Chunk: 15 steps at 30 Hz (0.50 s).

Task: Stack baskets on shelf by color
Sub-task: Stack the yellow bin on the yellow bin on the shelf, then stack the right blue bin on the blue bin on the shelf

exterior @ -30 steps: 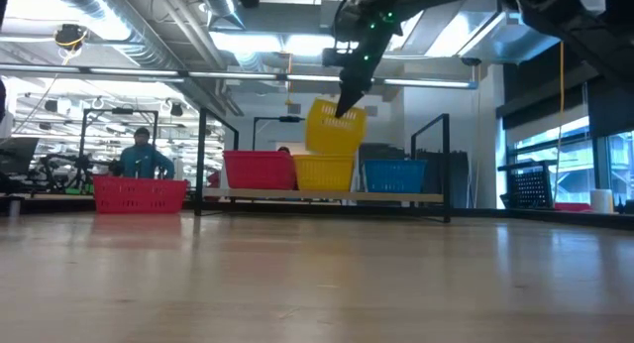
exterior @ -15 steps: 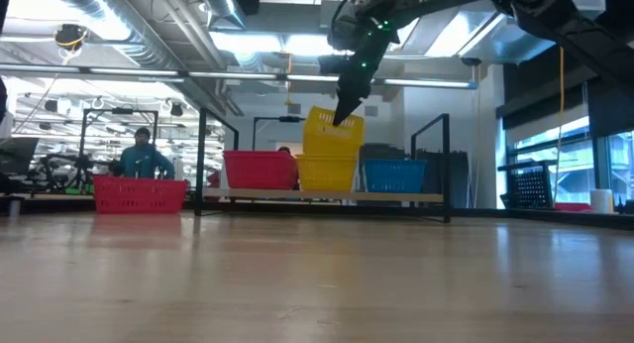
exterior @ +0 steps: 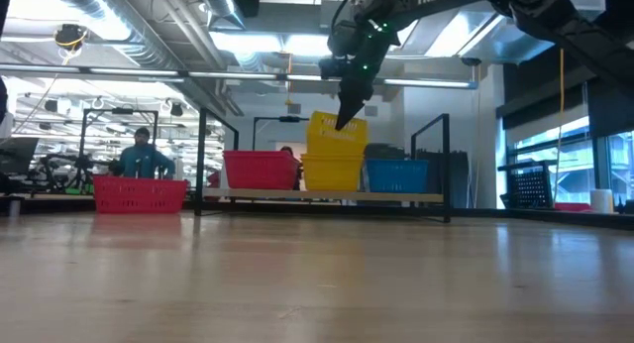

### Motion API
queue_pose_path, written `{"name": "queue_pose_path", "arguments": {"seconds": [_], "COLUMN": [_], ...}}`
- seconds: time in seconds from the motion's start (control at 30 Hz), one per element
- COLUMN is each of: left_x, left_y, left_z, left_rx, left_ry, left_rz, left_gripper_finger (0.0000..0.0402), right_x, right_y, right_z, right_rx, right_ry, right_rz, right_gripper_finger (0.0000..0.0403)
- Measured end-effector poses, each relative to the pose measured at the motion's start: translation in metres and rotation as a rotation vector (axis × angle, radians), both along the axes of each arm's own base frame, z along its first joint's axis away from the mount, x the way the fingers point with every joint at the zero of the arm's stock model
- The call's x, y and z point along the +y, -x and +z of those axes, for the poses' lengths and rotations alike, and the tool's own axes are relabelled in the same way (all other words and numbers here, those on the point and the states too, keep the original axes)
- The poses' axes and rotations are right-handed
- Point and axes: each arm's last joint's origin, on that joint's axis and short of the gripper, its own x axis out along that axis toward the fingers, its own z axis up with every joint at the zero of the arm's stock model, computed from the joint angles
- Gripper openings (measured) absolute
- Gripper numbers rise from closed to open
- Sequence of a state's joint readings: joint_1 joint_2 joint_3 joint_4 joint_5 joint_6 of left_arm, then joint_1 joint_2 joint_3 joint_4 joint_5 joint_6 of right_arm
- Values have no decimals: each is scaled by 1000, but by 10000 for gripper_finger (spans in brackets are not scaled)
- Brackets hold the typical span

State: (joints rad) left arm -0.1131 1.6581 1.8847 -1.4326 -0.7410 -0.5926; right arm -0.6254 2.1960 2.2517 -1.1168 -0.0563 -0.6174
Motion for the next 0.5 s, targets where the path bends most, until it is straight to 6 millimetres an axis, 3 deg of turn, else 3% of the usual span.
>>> {"name": "queue_pose_path", "arguments": {"seconds": [0.5], "left_x": [-1], "left_y": [0], "left_z": [-1], "left_rx": [-1], "left_ry": [35], "left_rz": [-7], "left_gripper_finger": [74], "right_x": [3], "right_y": [-3], "right_z": [-2], "right_rx": [37], "right_ry": [45], "right_rz": [3], "right_gripper_finger": [99]}}
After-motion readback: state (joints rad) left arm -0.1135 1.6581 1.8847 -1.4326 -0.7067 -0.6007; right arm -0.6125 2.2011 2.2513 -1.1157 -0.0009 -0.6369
